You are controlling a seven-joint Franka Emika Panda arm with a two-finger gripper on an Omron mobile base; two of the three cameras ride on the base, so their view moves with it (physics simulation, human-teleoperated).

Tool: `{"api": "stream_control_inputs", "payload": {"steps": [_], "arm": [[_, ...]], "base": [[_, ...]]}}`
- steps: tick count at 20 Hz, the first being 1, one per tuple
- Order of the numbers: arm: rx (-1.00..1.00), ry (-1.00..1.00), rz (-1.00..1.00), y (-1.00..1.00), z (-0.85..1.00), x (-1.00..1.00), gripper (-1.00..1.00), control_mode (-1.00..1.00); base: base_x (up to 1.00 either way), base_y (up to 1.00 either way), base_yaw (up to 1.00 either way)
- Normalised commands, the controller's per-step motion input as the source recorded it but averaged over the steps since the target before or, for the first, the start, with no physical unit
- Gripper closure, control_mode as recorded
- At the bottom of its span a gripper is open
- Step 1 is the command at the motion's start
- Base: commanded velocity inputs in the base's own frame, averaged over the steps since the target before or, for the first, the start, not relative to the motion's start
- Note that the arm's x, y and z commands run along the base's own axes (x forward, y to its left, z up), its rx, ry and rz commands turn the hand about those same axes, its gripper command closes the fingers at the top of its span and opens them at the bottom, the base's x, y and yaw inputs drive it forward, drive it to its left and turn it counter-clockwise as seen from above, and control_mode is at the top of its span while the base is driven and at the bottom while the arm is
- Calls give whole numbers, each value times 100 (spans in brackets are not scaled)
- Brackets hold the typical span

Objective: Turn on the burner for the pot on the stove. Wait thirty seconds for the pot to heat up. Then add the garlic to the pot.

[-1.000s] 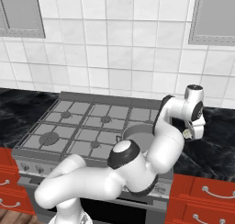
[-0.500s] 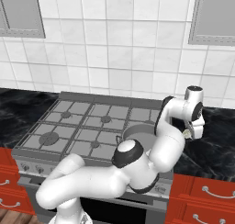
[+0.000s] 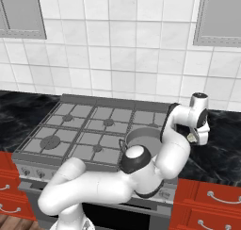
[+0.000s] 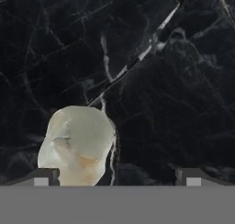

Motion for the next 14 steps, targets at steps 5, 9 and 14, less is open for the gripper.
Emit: {"api": "stream_control_inputs", "payload": {"steps": [5,9,14], "arm": [[0,-2,0,0,-13,30,-100,-100],[0,0,0,0,-17,29,-100,-100],[0,-1,0,-2,-23,34,-100,-100]], "base": [[0,0,0],[0,0,0],[0,0,0]]}}
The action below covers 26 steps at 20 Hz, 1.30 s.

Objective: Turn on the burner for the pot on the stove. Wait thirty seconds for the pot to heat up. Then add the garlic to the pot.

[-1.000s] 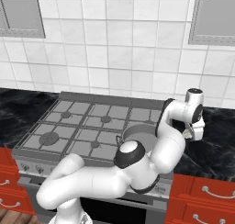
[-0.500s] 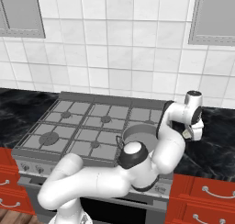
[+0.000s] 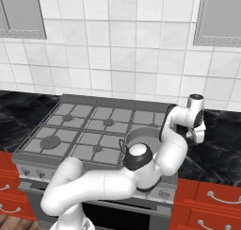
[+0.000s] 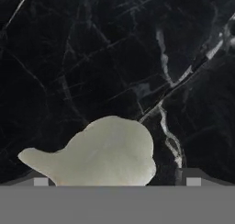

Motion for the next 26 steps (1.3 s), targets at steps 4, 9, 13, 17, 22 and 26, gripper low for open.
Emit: {"api": "stream_control_inputs", "payload": {"steps": [4,9,13,17,22,26], "arm": [[0,0,0,0,-32,29,-100,-100],[0,-1,0,-1,-29,22,100,-100],[0,-1,0,-19,-18,0,100,-100],[2,-1,0,-13,-4,-8,100,-100],[4,-14,0,0,74,-59,100,-100],[2,-6,-1,68,32,-100,100,-100]], "base": [[0,0,0],[0,0,0],[0,0,0],[0,0,0],[0,0,0],[0,0,0]]}}
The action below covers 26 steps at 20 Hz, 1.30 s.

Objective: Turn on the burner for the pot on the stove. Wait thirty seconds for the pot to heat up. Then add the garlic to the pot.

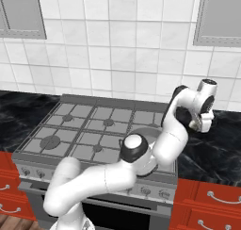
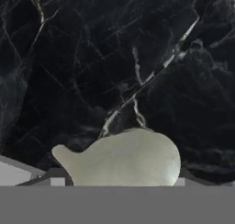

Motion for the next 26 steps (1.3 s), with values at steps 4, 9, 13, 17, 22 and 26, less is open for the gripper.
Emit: {"api": "stream_control_inputs", "payload": {"steps": [4,9,13,17,22,26], "arm": [[-10,-15,-1,100,0,-98,100,-100],[-17,-19,-2,97,82,-87,100,-100],[-13,0,-2,77,91,-79,100,-100],[-8,-6,0,65,11,-87,100,-100],[0,0,1,7,-5,-53,100,-100],[0,0,2,7,-2,-20,100,-100]], "base": [[0,0,0],[0,0,0],[0,0,0],[0,0,0],[0,0,0],[0,0,0]]}}
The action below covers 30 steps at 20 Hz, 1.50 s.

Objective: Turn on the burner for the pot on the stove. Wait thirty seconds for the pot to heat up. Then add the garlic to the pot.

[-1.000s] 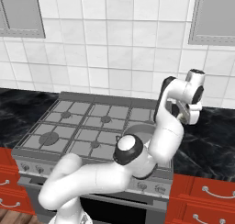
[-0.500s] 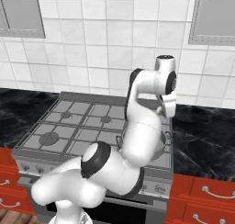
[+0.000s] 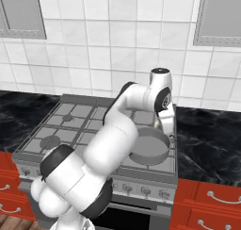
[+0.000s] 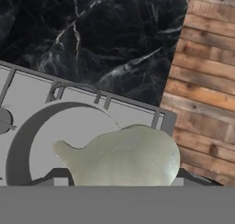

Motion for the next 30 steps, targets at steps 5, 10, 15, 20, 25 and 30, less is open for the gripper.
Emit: {"api": "stream_control_inputs", "payload": {"steps": [5,10,15,20,25,30], "arm": [[0,0,1,30,0,-1,100,-100],[0,0,1,16,0,0,100,-100],[0,0,1,6,-3,0,100,-100],[0,0,1,3,-11,1,100,-100],[7,0,2,0,-26,0,100,-100],[9,0,2,0,-20,0,100,-100]], "base": [[0,0,0],[0,0,0],[0,0,0],[0,0,0],[0,0,0],[0,0,0]]}}
